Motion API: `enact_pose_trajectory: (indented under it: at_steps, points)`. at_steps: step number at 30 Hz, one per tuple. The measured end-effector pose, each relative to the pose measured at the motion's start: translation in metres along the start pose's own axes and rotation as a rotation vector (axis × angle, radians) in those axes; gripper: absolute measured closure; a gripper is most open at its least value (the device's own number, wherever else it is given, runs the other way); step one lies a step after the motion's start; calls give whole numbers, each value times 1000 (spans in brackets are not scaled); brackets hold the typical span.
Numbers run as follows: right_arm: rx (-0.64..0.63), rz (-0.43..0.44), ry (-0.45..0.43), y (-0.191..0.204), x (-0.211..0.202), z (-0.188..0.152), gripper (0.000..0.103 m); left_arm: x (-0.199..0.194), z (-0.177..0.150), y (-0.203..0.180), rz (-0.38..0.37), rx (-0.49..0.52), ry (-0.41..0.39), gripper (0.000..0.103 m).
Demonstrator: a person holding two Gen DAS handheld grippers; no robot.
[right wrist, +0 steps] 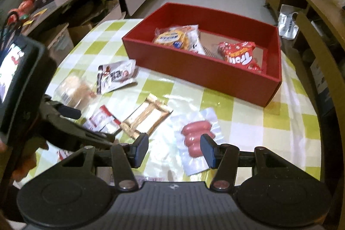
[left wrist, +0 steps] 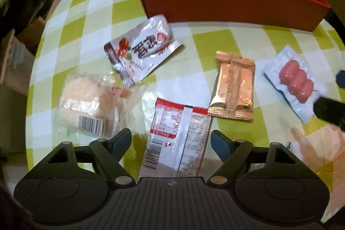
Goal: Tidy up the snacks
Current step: 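Move the left tool to the white-and-red snack packet and close it, then move the right tool over the white Kaprons packet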
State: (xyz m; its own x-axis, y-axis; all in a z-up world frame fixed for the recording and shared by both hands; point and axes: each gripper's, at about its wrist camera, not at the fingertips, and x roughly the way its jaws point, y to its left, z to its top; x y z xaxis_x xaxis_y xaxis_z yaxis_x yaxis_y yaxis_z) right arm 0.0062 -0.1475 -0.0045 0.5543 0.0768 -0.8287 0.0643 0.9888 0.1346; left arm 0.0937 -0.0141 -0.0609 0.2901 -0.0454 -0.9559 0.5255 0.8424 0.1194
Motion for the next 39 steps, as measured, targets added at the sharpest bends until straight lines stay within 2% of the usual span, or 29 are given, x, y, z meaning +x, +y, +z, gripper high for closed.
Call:
enact_pose_trajectory:
  at_steps: [2,6,18,27,32,36,39]
  points:
    - [-6,-2,15,1,2,-2,42,2,-1,1,-9,-6,8,23]
    - [-21,1,43,4,6,-6,42,0,-2,-2,-21,7,3,33]
    - [-87,39,147,21,18,-26,42,-7,-7,-7,-22,15,0,43]
    - [-102,32,221,27,15,-45,42,-9,-7,-3,-41,1,3,45]
    - [-58,62,247,25,25,-40,42,-14,-8,-3,-59,-1,-6,45]
    - [-22,116,266,27,37,-33,36,-14,-9,-1,-60,-2,-4,45]
    - [-62,78,268,37,47,-31,33,-11,-9,0,-58,-10,8,45]
